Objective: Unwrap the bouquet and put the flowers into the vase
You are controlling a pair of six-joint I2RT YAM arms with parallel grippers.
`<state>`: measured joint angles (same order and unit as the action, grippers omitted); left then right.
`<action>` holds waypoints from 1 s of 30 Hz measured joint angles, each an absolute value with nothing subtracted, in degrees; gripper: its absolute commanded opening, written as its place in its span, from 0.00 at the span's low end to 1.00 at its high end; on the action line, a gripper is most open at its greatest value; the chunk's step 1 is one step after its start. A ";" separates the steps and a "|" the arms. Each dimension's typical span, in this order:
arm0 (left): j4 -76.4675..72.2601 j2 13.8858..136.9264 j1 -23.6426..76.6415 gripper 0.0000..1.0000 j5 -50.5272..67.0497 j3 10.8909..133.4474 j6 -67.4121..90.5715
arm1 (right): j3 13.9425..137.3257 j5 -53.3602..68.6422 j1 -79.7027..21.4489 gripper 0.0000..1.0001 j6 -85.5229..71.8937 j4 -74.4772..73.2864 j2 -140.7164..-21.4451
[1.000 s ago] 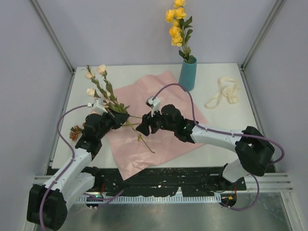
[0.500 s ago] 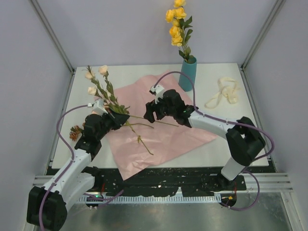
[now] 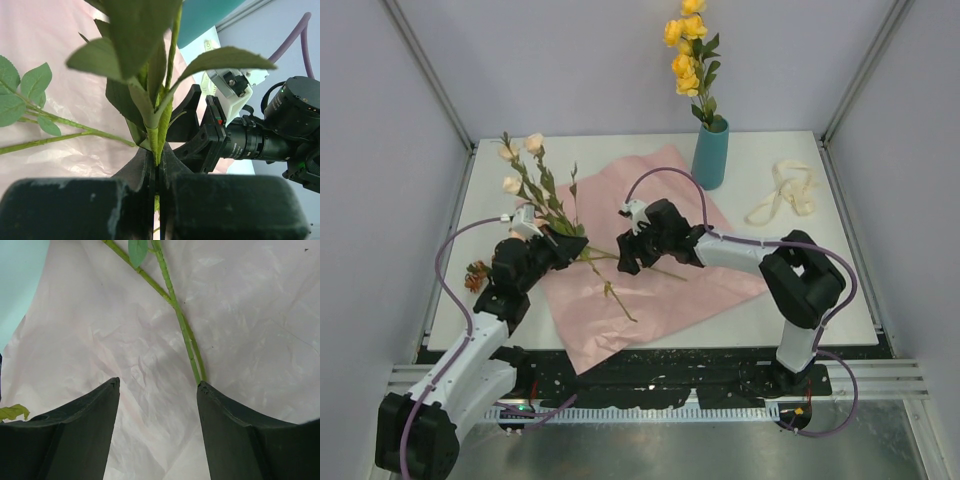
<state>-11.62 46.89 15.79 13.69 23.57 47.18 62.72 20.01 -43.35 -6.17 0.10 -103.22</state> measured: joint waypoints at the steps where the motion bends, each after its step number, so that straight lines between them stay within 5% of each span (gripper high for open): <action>1: -11.62 46.59 15.79 0.00 13.67 23.57 46.85 | 62.72 19.68 -43.42 0.69 -6.42 0.27 -103.22; 6: -11.88 44.29 15.79 0.00 14.81 23.57 44.27 | 61.47 17.21 -43.35 0.75 -9.67 0.38 -99.94; 13: -11.70 41.87 15.79 0.00 21.39 24.84 38.44 | 56.16 15.97 -42.33 0.93 -20.08 9.98 -79.83; 18: -10.61 42.98 15.79 0.00 25.82 27.90 35.79 | 56.82 14.37 -44.49 0.89 -24.86 17.58 -75.24; 30: -9.78 46.52 17.30 0.00 32.53 28.91 33.95 | 63.46 12.05 -50.11 0.78 -28.53 17.43 -87.64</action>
<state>-9.78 46.52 17.30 32.53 28.91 33.95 63.46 12.05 -50.11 -28.53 17.43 -87.64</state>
